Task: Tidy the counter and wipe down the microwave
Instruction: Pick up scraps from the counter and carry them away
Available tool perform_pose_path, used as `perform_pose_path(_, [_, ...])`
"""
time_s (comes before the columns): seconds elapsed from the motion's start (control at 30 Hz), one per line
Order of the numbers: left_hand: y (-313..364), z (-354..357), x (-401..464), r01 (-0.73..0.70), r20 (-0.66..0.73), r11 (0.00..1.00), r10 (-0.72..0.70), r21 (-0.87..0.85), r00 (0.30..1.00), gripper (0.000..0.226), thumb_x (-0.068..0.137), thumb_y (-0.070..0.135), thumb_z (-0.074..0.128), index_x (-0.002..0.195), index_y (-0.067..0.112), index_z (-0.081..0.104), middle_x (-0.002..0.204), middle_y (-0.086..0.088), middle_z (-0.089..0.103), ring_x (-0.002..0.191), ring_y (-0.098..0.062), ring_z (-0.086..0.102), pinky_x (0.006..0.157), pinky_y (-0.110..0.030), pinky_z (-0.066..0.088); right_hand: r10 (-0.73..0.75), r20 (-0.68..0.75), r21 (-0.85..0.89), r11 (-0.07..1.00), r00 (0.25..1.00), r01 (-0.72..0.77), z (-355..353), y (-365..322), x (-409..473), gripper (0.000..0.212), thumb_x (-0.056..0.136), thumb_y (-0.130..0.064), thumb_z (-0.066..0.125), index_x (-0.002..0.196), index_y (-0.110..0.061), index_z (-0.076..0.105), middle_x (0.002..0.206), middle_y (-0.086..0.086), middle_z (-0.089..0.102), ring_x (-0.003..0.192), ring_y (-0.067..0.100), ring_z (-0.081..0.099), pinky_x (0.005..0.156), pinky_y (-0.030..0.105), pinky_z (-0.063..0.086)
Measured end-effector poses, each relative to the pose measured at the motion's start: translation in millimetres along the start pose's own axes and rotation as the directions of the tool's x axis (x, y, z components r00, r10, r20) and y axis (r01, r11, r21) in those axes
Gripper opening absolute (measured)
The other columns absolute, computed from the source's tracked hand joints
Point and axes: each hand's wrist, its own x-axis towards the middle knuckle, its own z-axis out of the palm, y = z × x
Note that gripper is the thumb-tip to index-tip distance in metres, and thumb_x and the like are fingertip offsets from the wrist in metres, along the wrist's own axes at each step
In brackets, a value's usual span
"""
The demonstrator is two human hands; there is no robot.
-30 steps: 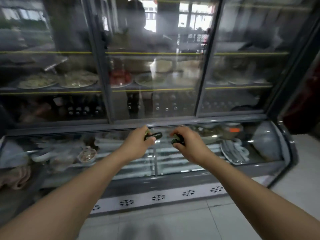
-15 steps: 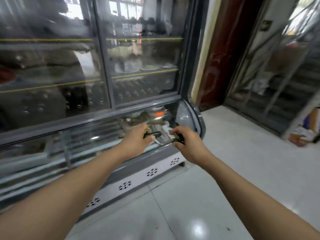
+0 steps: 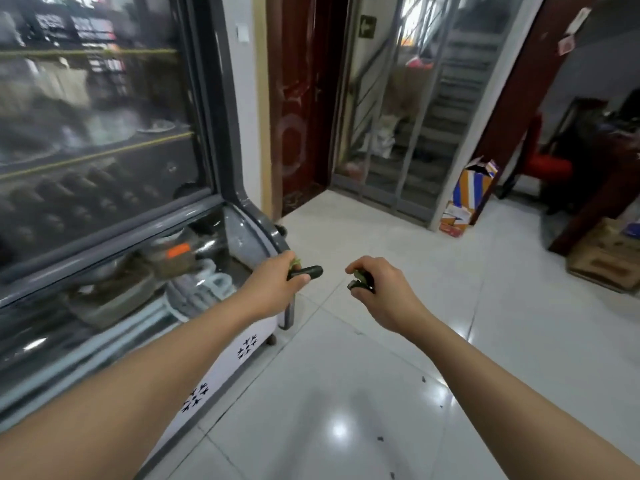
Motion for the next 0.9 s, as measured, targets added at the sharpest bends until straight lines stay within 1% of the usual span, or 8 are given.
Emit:
perform_pose_path(0.13, [12.7, 9.7, 79.3, -0.025, 0.051, 0.999, 0.026, -0.020, 0.998, 0.023, 0.093, 0.031, 0.052, 0.099, 0.009, 0.051, 0.095, -0.007, 0.058, 0.087, -0.023, 0.055, 0.075, -0.035, 0.044, 0.072, -0.015, -0.003, 0.997, 0.997, -0.072, -20.0, 32.1, 54.5, 0.029, 0.090, -0.011, 0.058, 0.117, -0.020, 0.056, 0.113, 0.003, 0.051, 0.092, 0.012, 0.047, 0.078, 0.017, 0.034])
perform_pose_path(0.23, [22.2, 16.4, 135.7, -0.061, 0.073, 0.998, 0.061, -0.009, 0.995, 0.023, 0.093, 0.032, 0.052, 0.098, 0.010, 0.050, 0.092, -0.006, 0.056, 0.083, -0.022, 0.053, 0.067, -0.031, 0.038, 0.105, -0.050, 0.017, 0.994, 0.993, -0.104, -34.6, 56.7, 88.8, 0.028, 0.090, -0.011, 0.058, 0.116, -0.021, 0.056, 0.111, 0.001, 0.051, 0.092, 0.012, 0.048, 0.076, 0.016, 0.034])
perform_pose_path(0.4, [44.1, 37.6, 209.3, -0.107, 0.117, 0.994, 0.107, -0.007, 0.987, 0.020, 0.093, 0.033, 0.052, 0.092, 0.013, 0.047, 0.084, -0.003, 0.053, 0.076, -0.021, 0.049, 0.061, -0.031, 0.033, 0.149, -0.089, 0.025, 0.989, 0.985, -0.148, -59.7, 102.7, 135.9, 0.028, 0.089, -0.012, 0.059, 0.116, -0.021, 0.056, 0.111, 0.001, 0.051, 0.091, 0.011, 0.048, 0.079, 0.018, 0.035])
perform_pose_path(0.57, [71.2, 61.7, 275.7, -0.118, 0.091, 0.993, 0.119, -0.010, 0.989, 0.020, 0.093, 0.032, 0.052, 0.089, 0.014, 0.046, 0.077, 0.003, 0.049, 0.074, -0.018, 0.048, 0.055, -0.028, 0.031, 0.138, -0.093, 0.031, 0.990, 0.986, -0.136, -85.1, 155.0, 190.6, 0.028, 0.090, -0.012, 0.059, 0.116, -0.021, 0.056, 0.112, 0.002, 0.052, 0.092, 0.012, 0.049, 0.080, 0.019, 0.037])
perform_pose_path(0.67, [90.4, 78.6, 319.0, -0.090, 0.036, 0.995, 0.088, 0.041, 0.995, 0.020, 0.093, 0.033, 0.051, 0.091, 0.015, 0.046, 0.077, 0.005, 0.049, 0.069, -0.011, 0.046, 0.053, -0.024, 0.027, 0.101, -0.080, 0.036, 0.995, 0.992, -0.098, -103.9, 191.4, 229.4, 0.028, 0.090, -0.012, 0.058, 0.116, -0.022, 0.056, 0.112, 0.002, 0.051, 0.093, 0.012, 0.049, 0.078, 0.018, 0.038])
perform_pose_path(0.73, [104.3, 91.0, 348.9, -0.049, -0.011, 0.997, 0.049, 0.059, 0.999, 0.020, 0.094, 0.035, 0.050, 0.091, 0.015, 0.047, 0.075, 0.006, 0.048, 0.065, -0.007, 0.044, 0.051, -0.024, 0.024, 0.066, -0.067, 0.041, 0.997, 0.996, -0.063, -120.3, 218.7, 256.4, 0.028, 0.090, -0.012, 0.058, 0.116, -0.022, 0.056, 0.110, 0.000, 0.051, 0.091, 0.012, 0.049, 0.071, 0.011, 0.036])
perform_pose_path(0.83, [126.1, 110.0, 391.0, 0.021, -0.034, 0.999, -0.020, 0.029, 0.999, 0.021, 0.094, 0.034, 0.050, 0.092, 0.014, 0.046, 0.078, 0.003, 0.050, 0.069, -0.013, 0.047, 0.053, -0.022, 0.027, 0.012, -0.024, 0.031, 0.999, 1.000, -0.011, -145.8, 258.9, 296.6, 0.027, 0.090, -0.012, 0.058, 0.116, -0.022, 0.056, 0.110, 0.000, 0.050, 0.089, 0.012, 0.049, 0.063, 0.008, 0.035])
perform_pose_path(0.9, [138.5, 120.9, 417.6, 0.067, -0.050, 0.998, -0.067, 0.004, 0.997, 0.021, 0.093, 0.034, 0.051, 0.092, 0.013, 0.047, 0.082, 0.000, 0.053, 0.075, -0.017, 0.049, 0.055, -0.023, 0.030, -0.014, 0.013, 0.028, 1.000, 1.000, 0.014, -161.8, 282.4, 322.0, 0.028, 0.090, -0.011, 0.058, 0.116, -0.021, 0.056, 0.111, 0.001, 0.050, 0.089, 0.012, 0.048, 0.063, 0.012, 0.036])
